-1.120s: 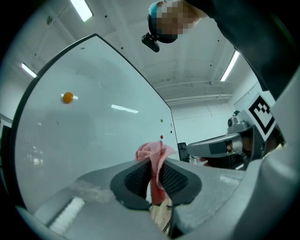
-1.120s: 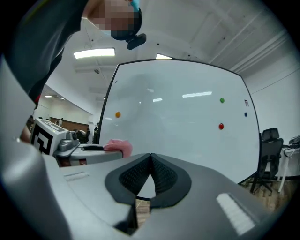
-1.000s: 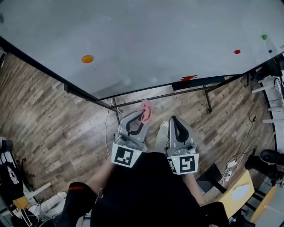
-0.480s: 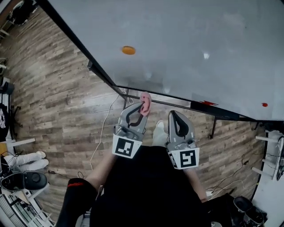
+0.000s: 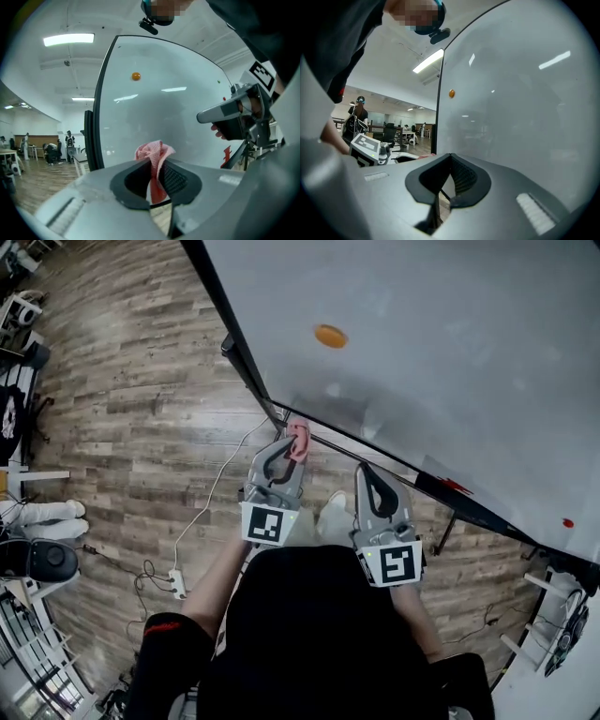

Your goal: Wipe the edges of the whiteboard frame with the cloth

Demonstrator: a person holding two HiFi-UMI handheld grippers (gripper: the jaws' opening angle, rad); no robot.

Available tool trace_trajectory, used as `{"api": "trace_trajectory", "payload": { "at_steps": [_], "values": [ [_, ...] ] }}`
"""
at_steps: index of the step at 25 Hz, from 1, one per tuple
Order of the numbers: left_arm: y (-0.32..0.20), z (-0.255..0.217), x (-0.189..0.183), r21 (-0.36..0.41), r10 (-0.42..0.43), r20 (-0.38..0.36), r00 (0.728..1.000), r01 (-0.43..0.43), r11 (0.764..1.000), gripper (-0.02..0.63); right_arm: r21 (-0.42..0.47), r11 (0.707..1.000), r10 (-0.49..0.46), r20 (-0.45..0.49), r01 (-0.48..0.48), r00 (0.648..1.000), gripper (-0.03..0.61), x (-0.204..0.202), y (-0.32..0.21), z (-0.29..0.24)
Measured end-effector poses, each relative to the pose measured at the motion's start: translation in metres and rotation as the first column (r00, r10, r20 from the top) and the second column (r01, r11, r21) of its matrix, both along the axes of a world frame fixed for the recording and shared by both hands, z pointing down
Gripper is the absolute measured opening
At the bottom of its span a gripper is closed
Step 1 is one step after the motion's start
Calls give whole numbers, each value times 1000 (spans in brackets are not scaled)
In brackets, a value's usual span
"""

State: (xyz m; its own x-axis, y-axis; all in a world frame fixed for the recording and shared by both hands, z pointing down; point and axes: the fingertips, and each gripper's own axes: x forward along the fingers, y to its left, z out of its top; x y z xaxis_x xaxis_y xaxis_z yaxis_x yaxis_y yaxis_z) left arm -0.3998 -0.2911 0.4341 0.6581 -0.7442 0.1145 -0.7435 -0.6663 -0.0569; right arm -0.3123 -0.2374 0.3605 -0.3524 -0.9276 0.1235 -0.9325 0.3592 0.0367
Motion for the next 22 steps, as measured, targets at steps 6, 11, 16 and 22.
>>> {"api": "trace_trajectory", "payload": {
  "at_steps": [6, 11, 16, 22],
  "values": [
    [-17, 34, -23, -17, -85, 66, 994, 87, 996, 44, -16, 997, -76, -10, 76, 997, 2, -12, 0, 7],
    [-20, 65, -37, -39, -119, 129, 984, 125, 991, 44, -34, 997, -75, 7, 75, 997, 2, -8, 1, 15],
    [-28, 101, -44, -81, -126, 178, 976, 142, 987, 44, -71, 997, -40, 21, 41, 999, 2, -5, -2, 26],
    [-47, 136, -55, -93, -133, 241, 961, 159, 983, 44, -97, 995, -18, 35, 21, 999, 2, -10, -1, 39]
  ]
}}
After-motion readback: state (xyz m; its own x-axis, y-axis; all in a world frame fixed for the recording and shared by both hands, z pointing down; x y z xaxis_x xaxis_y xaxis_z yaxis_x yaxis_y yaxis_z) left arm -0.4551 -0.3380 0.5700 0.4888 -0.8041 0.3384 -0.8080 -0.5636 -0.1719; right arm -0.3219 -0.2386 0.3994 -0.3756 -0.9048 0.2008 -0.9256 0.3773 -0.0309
